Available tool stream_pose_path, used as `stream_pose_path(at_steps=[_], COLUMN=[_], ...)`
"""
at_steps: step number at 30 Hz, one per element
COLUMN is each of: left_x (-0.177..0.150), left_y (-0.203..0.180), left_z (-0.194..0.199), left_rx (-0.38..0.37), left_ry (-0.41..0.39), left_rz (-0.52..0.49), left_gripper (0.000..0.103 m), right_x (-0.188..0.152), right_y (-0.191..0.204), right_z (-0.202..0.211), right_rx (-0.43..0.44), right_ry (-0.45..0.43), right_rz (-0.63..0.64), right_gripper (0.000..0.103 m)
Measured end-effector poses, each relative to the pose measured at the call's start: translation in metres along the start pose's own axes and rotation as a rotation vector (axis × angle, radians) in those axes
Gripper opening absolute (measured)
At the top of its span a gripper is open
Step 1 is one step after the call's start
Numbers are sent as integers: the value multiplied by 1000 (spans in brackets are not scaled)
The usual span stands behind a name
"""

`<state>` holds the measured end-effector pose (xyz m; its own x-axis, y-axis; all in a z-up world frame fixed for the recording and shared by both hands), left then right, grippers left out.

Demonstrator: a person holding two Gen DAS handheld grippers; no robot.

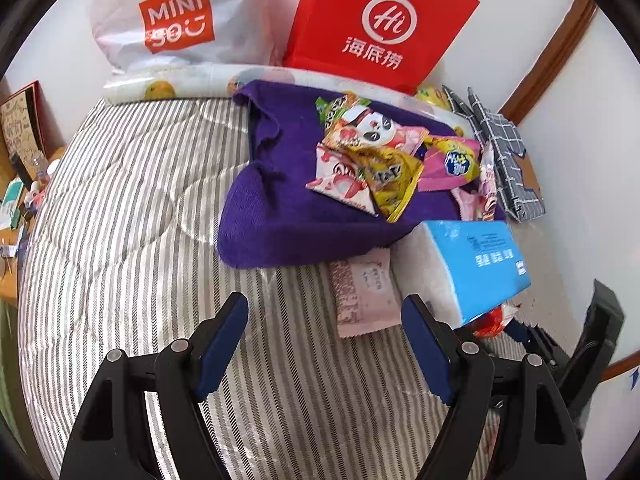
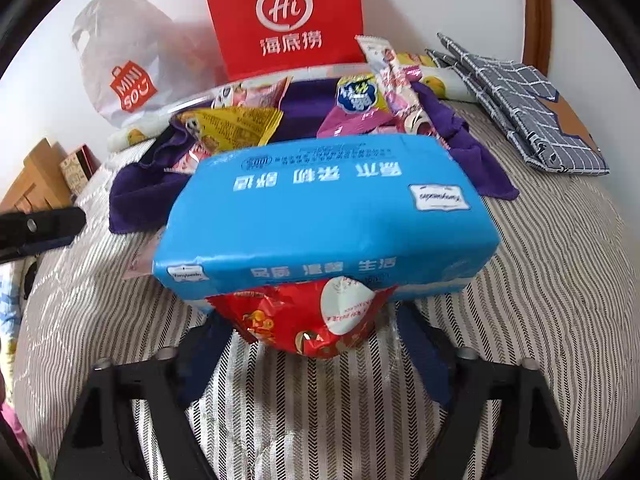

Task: Organize snacks
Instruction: 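Move the right tool to the red candy packet beside the tissue pack and grasp it, then lift the red packet with the right tool while the left tool grasps the pink rectangular packet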

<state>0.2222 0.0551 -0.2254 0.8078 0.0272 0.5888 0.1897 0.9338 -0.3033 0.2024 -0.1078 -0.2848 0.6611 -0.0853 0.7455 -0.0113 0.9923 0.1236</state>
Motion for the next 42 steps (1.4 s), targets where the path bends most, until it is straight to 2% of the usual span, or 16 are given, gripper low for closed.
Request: stream_pose_path(at_steps=[1, 5, 19, 25, 28, 30, 31, 35, 42], left_x=[-2, -10, -14, -7, -5, -4, -5, -8, -29], left_y=[1, 1, -19, -29, -33, -36, -38, -41, -43], left_z=[-1, -8, -57, -68, -73, -74, -74, -71, -46], left_rx=[3, 10, 24, 43, 84, 106, 88, 80, 92], left_ry=[2, 26, 101, 90, 81, 78, 81, 86, 96], left_rz=[1, 9, -9, -55, -93, -128, -128, -138, -146], left_gripper=[79, 79, 78, 77, 66, 50, 46, 41, 39], right_x=[0, -1, -2, -7, -10, -12, -13, -15, -30], right_y=[1, -2, -37, -67, -80, -85, -88, -91, -79], right_z=[1, 10, 58, 69, 71, 72, 72, 80, 100], right_rx=[10, 5, 0, -36, -52, -59, -59, -48, -17], right_ry=[4, 6, -11, 8, 18, 27, 35, 37, 63], right_rz=[1, 30, 60, 32, 27, 27, 25, 20, 64], right_gripper=[65, 55, 54, 54, 54, 54, 54, 54, 54])
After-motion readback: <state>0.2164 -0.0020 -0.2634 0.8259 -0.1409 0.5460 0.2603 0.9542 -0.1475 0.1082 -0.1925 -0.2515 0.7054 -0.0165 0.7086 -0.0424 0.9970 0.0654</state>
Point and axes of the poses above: each gripper's, at about its wrist camera, not at the fingertips, and z roughly against the way its jaws point, y to its left, x to its top, the point moved 10 cm from there along -z, roughly the way its jaws point, and after that the axes turned 7 degrees about -y, right-handed, at the moved point
